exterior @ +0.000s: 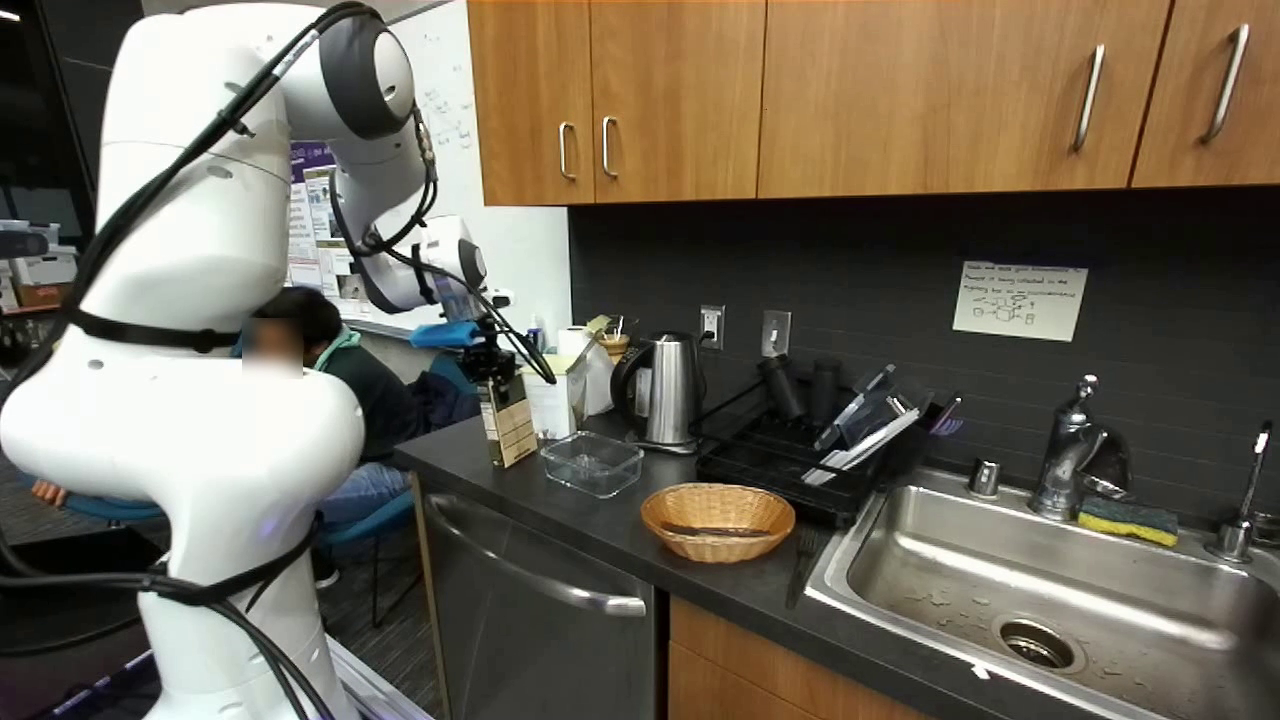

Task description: Move the cereal box to the right.

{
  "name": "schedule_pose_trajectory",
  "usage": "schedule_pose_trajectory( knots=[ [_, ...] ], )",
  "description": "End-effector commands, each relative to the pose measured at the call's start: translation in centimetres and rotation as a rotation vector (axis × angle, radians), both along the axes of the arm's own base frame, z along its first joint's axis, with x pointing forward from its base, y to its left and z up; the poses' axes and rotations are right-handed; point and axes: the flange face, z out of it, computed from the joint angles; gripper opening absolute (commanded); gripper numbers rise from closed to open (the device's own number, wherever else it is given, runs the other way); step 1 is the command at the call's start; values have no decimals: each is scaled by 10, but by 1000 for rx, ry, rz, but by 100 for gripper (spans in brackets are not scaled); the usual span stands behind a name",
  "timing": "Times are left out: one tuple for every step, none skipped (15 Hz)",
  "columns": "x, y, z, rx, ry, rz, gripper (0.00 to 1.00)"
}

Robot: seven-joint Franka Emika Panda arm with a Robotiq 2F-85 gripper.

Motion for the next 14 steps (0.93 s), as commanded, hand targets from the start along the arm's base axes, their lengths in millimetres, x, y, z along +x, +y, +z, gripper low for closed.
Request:
schedule_pose_trajectory(
  knots=[
    [-5, -6, 1, 10, -36, 4, 12],
    [-5, -6, 1, 12, -38, 5, 12],
    [-5, -6, 1, 14, -41, 5, 12],
    [-5, -6, 2, 17, -44, 5, 46],
    [-5, -6, 2, 19, -46, 5, 62],
    [-5, -6, 2, 22, -48, 6, 66],
    [-6, -6, 1, 26, -49, 7, 73],
    [-7, -6, 1, 30, -50, 8, 78],
    [-7, -5, 0, 33, -53, 9, 86],
    [-8, -5, 1, 38, -54, 11, 92],
    [-8, -5, 2, 39, -57, 15, 98],
    [-9, -4, 3, 41, -59, 18, 100],
    [-9, -4, 4, 41, -61, 21, 100],
    [-9, -3, 6, 42, -63, 23, 100]
  ],
)
